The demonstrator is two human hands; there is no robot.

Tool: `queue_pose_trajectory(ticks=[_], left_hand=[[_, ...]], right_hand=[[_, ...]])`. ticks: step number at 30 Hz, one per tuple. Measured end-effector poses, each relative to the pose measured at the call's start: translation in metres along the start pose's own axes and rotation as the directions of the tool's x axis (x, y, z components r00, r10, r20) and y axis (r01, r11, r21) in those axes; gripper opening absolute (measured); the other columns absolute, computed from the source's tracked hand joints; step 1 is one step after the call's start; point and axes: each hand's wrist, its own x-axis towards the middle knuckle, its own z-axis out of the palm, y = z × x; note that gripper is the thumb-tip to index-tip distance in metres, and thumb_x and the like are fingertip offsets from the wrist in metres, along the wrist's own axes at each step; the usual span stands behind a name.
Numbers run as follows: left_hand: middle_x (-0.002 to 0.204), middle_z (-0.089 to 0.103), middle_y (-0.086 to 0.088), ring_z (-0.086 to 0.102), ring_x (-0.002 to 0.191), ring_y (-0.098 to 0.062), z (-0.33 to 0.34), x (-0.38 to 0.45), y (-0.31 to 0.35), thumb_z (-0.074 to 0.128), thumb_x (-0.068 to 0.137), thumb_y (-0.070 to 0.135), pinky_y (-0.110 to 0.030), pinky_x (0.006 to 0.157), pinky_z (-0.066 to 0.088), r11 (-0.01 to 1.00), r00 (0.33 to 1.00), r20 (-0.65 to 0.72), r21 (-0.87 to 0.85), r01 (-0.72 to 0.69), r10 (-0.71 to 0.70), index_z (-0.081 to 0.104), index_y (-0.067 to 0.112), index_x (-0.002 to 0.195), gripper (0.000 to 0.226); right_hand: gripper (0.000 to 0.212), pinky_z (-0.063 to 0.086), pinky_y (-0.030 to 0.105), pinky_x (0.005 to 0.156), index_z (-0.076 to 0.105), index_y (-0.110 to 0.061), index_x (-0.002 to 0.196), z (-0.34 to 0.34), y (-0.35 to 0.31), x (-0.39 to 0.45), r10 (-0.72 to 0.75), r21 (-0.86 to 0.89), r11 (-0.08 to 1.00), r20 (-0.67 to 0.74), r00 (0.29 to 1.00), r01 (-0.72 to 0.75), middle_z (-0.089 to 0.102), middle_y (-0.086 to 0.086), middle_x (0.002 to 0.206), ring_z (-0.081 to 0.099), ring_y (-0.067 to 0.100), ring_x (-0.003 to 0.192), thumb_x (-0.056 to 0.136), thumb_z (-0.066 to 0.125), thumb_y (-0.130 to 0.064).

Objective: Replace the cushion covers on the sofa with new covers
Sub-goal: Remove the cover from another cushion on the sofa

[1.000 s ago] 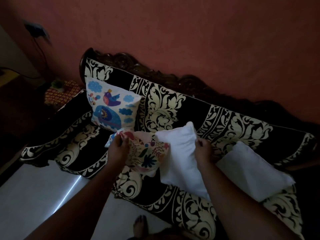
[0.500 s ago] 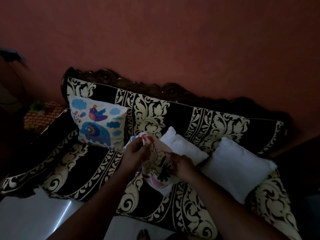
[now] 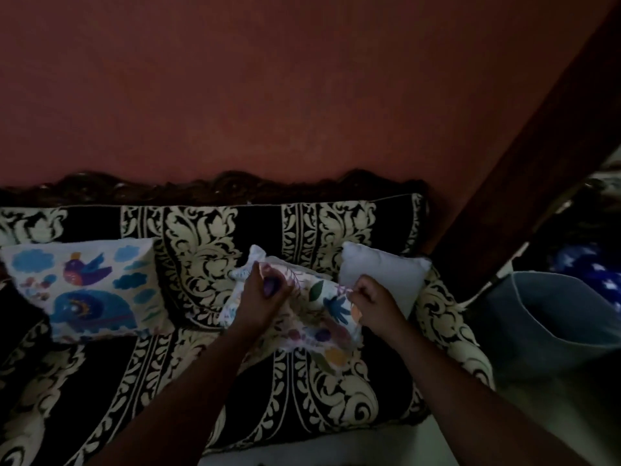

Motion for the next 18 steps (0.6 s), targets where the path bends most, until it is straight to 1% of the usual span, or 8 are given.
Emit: queue_pose_trajectory(ticks=[2, 4, 5, 9, 11, 15, 17, 18], left_hand=[[0.145, 0.053, 0.003, 0.051, 0.135, -0.016, 0.039, -0.005, -0.009, 0.072, 0.081, 0.065, -0.039, 0.112, 0.043, 0.98, 0.995, 0.062, 0.18, -0.089, 0.079, 0.043, 0.046, 0.142, 0.071], [0.137, 0.054, 0.001, 0.051, 0.128, -0.013, 0.09, -0.029, 0.003, 0.07, 0.076, 0.076, -0.03, 0.108, 0.042, 0.957, 0.975, 0.179, 0.236, -0.17, 0.13, 0.05, 0.022, 0.141, 0.086], [0.127, 0.055, 0.005, 0.052, 0.119, -0.007, 0.118, -0.047, 0.016, 0.068, 0.075, 0.079, -0.019, 0.1, 0.042, 0.948, 0.96, 0.233, 0.239, -0.21, 0.154, 0.054, 0.02, 0.134, 0.086], [0.101, 0.049, 0.023, 0.051, 0.094, 0.005, 0.214, -0.104, 0.051, 0.073, 0.076, 0.074, -0.012, 0.077, 0.04, 0.907, 0.888, 0.384, 0.227, -0.355, 0.252, 0.048, 0.036, 0.109, 0.056], [0.094, 0.043, 0.023, 0.049, 0.09, 0.002, 0.259, -0.12, 0.055, 0.072, 0.079, 0.073, -0.014, 0.074, 0.036, 0.892, 0.864, 0.423, 0.226, -0.391, 0.271, 0.044, 0.037, 0.103, 0.051], [0.089, 0.047, 0.018, 0.052, 0.084, -0.007, 0.334, -0.142, 0.069, 0.068, 0.08, 0.073, -0.023, 0.071, 0.041, 0.902, 0.876, 0.436, 0.262, -0.344, 0.207, 0.048, 0.033, 0.094, 0.048], [0.085, 0.053, 0.018, 0.054, 0.081, -0.009, 0.363, -0.151, 0.086, 0.071, 0.086, 0.057, -0.017, 0.063, 0.034, 0.9, 0.865, 0.478, 0.292, -0.323, 0.155, 0.05, 0.033, 0.093, 0.032], [0.088, 0.06, 0.015, 0.058, 0.083, -0.012, 0.378, -0.154, 0.092, 0.069, 0.091, 0.047, -0.017, 0.061, 0.033, 0.889, 0.854, 0.502, 0.316, -0.331, 0.139, 0.055, 0.031, 0.095, 0.022]], right_hand=[[0.034, 0.04, 0.024, 0.057, 0.04, -0.015, 0.073, -0.028, -0.002, -0.009, 0.077, 0.148, 0.987, -0.077, 0.994, -0.065, 0.05, -0.009, 0.052, 0.049, 0.005, 0.052, 0.101, 0.06, -0.016], [0.032, 0.043, 0.032, 0.067, 0.045, -0.019, 0.072, -0.06, 0.0, -0.02, 0.165, 0.301, 0.946, -0.136, 0.977, -0.118, 0.052, -0.003, 0.059, 0.056, 0.016, 0.064, 0.099, 0.061, -0.024], [0.029, 0.044, 0.035, 0.071, 0.048, -0.019, 0.073, -0.076, 0.004, -0.027, 0.208, 0.372, 0.918, -0.148, 0.967, -0.14, 0.054, 0.004, 0.067, 0.059, 0.022, 0.072, 0.098, 0.061, -0.027], [0.01, 0.053, 0.047, 0.078, 0.061, -0.014, 0.094, -0.145, 0.016, -0.068, 0.361, 0.684, 0.706, -0.124, 0.924, -0.184, 0.064, 0.023, 0.096, 0.064, 0.035, 0.089, 0.099, 0.058, -0.022], [0.006, 0.058, 0.048, 0.077, 0.06, -0.012, 0.101, -0.182, 0.029, -0.093, 0.375, 0.771, 0.621, -0.135, 0.917, -0.141, 0.065, 0.017, 0.095, 0.064, 0.032, 0.084, 0.101, 0.056, -0.017], [0.004, 0.059, 0.039, 0.059, 0.057, -0.007, 0.102, -0.245, 0.055, -0.14, 0.394, 0.866, 0.496, -0.152, 0.907, -0.071, 0.062, 0.014, 0.084, 0.062, 0.03, 0.08, 0.1, 0.059, -0.01], [0.005, 0.06, 0.039, 0.059, 0.057, -0.008, 0.098, -0.272, 0.07, -0.162, 0.415, 0.865, 0.5, -0.209, 0.885, -0.03, 0.062, 0.014, 0.082, 0.064, 0.028, 0.076, 0.1, 0.06, -0.011], [0.009, 0.06, 0.043, 0.064, 0.058, -0.008, 0.096, -0.288, 0.082, -0.173, 0.428, 0.822, 0.568, -0.265, 0.864, -0.029, 0.063, 0.015, 0.084, 0.066, 0.029, 0.078, 0.1, 0.061, -0.015]])
